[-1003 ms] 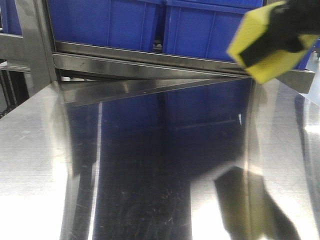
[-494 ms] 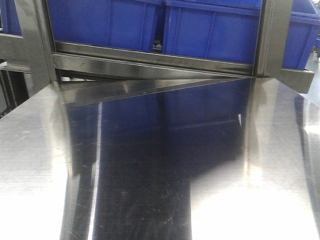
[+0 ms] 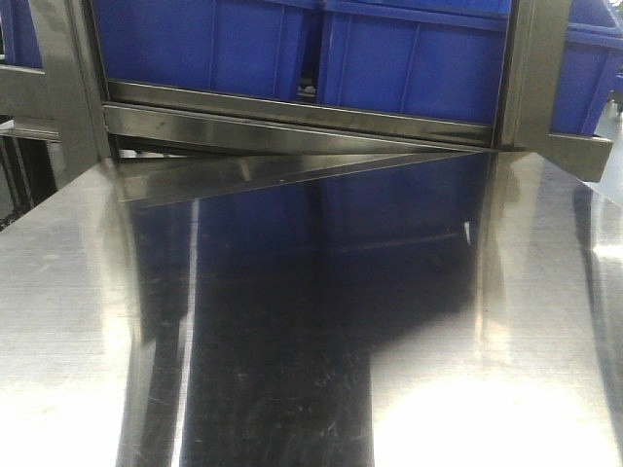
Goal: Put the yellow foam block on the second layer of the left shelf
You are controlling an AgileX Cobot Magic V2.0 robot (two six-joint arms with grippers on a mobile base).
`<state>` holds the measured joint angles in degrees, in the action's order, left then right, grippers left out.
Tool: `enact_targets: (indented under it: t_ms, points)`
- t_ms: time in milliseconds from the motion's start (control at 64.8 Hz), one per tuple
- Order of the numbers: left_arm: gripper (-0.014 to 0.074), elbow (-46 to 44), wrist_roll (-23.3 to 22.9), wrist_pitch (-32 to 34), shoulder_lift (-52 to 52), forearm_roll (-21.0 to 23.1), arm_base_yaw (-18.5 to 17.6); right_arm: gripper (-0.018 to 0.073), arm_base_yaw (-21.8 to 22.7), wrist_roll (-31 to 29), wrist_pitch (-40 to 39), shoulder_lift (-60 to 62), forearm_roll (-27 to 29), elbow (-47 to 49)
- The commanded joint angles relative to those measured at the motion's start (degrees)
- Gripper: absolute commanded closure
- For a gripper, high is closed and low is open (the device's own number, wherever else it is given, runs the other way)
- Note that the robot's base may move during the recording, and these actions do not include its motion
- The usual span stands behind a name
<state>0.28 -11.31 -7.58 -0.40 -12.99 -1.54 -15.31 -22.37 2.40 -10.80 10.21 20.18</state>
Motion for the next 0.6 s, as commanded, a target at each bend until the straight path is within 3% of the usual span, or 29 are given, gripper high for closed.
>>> enact_targets:
  t_ms: [0,587]
  points:
    - [0.046,1.5,-0.2,4.9,-0.8,0.2,0.0,0.0284,0.4,-0.4,-5.7,-0.6,0.3,1.6]
    - [0.046,1.5,-0.2,4.9,-0.8,0.2,0.0,0.0284,0.4,-0.4,-5.7,-0.6,0.3,1.6]
